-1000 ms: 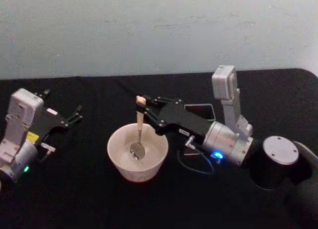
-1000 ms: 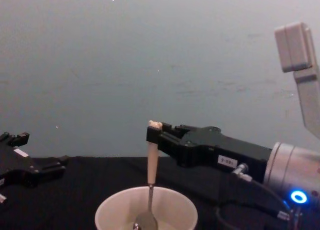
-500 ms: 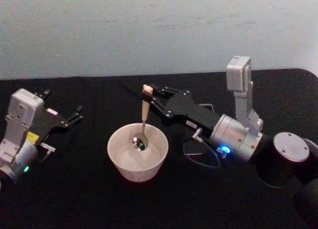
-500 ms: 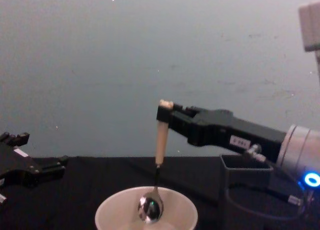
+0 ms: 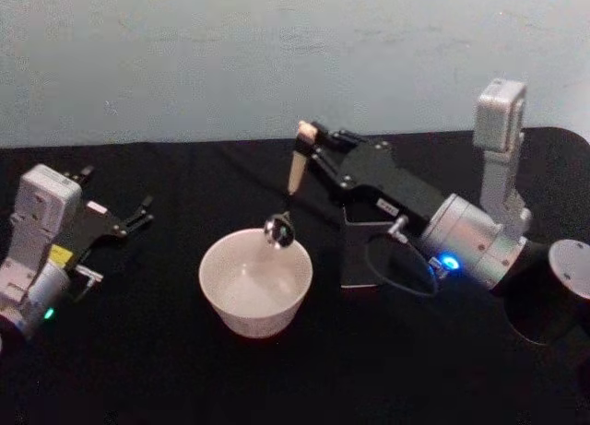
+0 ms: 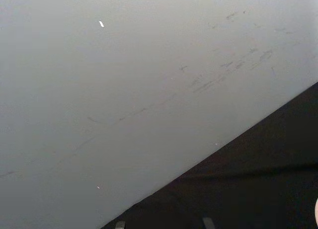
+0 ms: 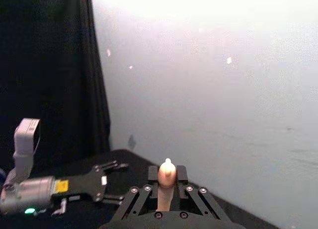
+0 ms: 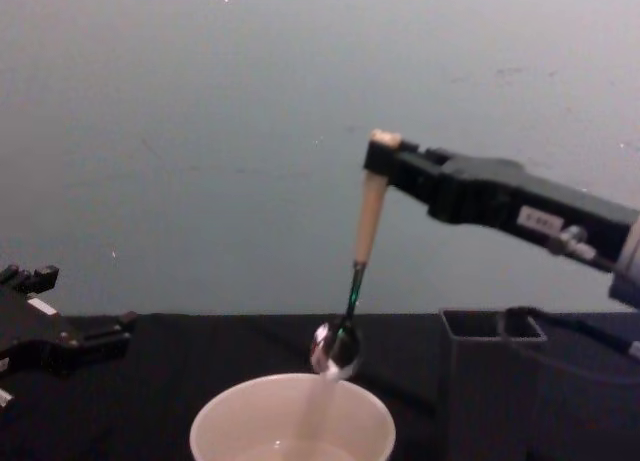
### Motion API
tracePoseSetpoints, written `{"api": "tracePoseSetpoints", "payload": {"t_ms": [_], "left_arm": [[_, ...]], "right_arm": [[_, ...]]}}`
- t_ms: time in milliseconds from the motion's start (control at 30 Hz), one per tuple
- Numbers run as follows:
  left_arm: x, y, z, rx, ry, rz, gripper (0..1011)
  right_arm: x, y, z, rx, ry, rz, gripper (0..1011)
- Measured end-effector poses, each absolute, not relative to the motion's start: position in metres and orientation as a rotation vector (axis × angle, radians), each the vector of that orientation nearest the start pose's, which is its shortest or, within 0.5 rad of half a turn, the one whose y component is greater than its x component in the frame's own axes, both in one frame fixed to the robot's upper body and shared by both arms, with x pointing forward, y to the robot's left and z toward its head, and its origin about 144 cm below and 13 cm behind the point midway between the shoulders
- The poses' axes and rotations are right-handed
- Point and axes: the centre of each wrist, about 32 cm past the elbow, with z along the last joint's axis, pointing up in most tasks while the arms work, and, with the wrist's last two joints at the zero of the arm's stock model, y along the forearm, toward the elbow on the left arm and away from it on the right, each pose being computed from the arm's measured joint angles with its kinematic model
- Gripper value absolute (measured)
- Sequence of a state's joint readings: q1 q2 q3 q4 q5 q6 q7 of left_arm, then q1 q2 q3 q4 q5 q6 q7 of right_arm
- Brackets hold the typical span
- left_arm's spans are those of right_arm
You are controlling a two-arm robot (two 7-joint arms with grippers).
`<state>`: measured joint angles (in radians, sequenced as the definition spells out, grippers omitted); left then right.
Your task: Pick up the stirring spoon with one hand, stir inside the cup, then place it back in its original position.
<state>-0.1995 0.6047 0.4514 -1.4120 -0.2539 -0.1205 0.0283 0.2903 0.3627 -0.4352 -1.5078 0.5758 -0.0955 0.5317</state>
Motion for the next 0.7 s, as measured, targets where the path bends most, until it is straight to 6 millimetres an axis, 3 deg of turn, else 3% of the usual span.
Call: {"api": "tracePoseSetpoints", "payload": {"t_ms": [700], "left_arm": [[0.489, 0.310, 1.140, 0.304, -0.285, 1.248, 1001]], "right_arm": [[0.489, -0.247, 1.204, 0.281, -0.086, -0.811, 214]]}}
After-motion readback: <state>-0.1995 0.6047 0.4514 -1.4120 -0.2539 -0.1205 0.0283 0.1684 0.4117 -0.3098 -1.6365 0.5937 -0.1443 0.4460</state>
